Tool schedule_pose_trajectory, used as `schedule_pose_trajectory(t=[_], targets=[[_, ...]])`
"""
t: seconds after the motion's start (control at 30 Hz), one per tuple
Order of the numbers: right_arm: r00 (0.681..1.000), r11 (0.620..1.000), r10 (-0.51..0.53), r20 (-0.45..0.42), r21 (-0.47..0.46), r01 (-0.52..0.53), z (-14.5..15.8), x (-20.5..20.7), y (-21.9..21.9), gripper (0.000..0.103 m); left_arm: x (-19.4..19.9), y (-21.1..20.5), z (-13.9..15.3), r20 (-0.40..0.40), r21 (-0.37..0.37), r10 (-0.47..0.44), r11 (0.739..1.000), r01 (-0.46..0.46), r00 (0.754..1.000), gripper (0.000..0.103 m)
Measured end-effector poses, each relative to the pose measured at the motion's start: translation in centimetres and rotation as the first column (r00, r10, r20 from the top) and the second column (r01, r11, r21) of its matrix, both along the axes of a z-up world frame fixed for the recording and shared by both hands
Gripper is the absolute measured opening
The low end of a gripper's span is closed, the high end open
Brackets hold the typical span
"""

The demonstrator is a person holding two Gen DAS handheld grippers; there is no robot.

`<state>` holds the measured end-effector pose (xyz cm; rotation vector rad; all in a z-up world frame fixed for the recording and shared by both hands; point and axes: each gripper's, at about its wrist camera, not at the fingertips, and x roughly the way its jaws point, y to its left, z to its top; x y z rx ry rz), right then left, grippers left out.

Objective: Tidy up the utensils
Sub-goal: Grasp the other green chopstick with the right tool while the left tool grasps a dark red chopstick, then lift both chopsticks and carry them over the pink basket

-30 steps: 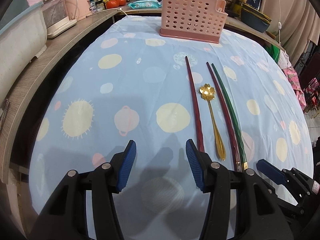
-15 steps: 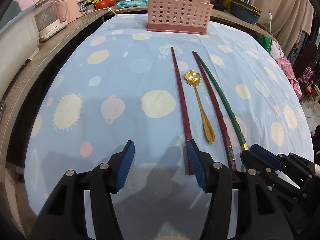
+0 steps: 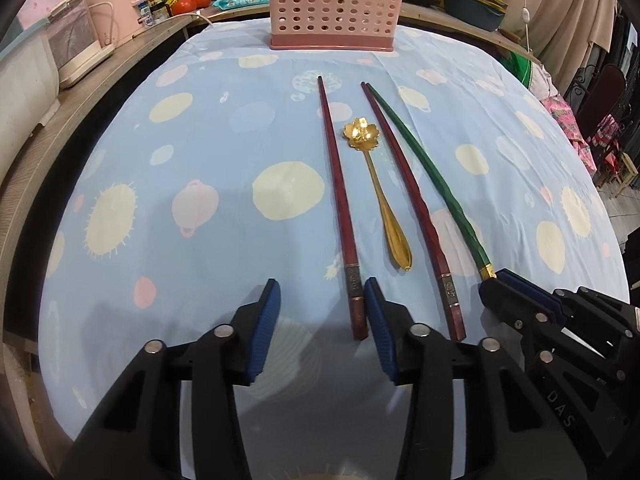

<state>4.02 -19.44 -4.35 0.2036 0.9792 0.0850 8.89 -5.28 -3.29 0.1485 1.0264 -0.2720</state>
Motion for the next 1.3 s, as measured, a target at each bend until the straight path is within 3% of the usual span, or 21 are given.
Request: schedule_pose_trajectory(t=[0.17,0.27,0.73,1.3], targets=[[1.0,1.0,0.0,0.0,-0.001,0.0,0.0,0.0,0.0,0.008,-0.1,0.0,0.0,-0.001,-0.009,-0.008,1.0,0.008,1.0,0.021],[1.0,1.0,0.001,0.0,0.0,-0.001,0.0,0.0,0.0,0.008,0.0,0.2,0.1,-0.011,-0.031,-0.009,0.999,0.009,1.0,0.007],[0.999,1.0,-0.007,0.035,0.013,0.007,1.4,-0.5,0.0,0.007,0.1,1.3,1.7,0.006,-0.079,0.027,0.997,-0.026,1.0,0.007],[0.969,0.99,-0.105,0.223,0.112,0.081,9.8,0.7,-3.6,0.007,1.7,2.3,9.4,0.151,-0.168,0.064,0.985,-0.039,0.986,0.007]])
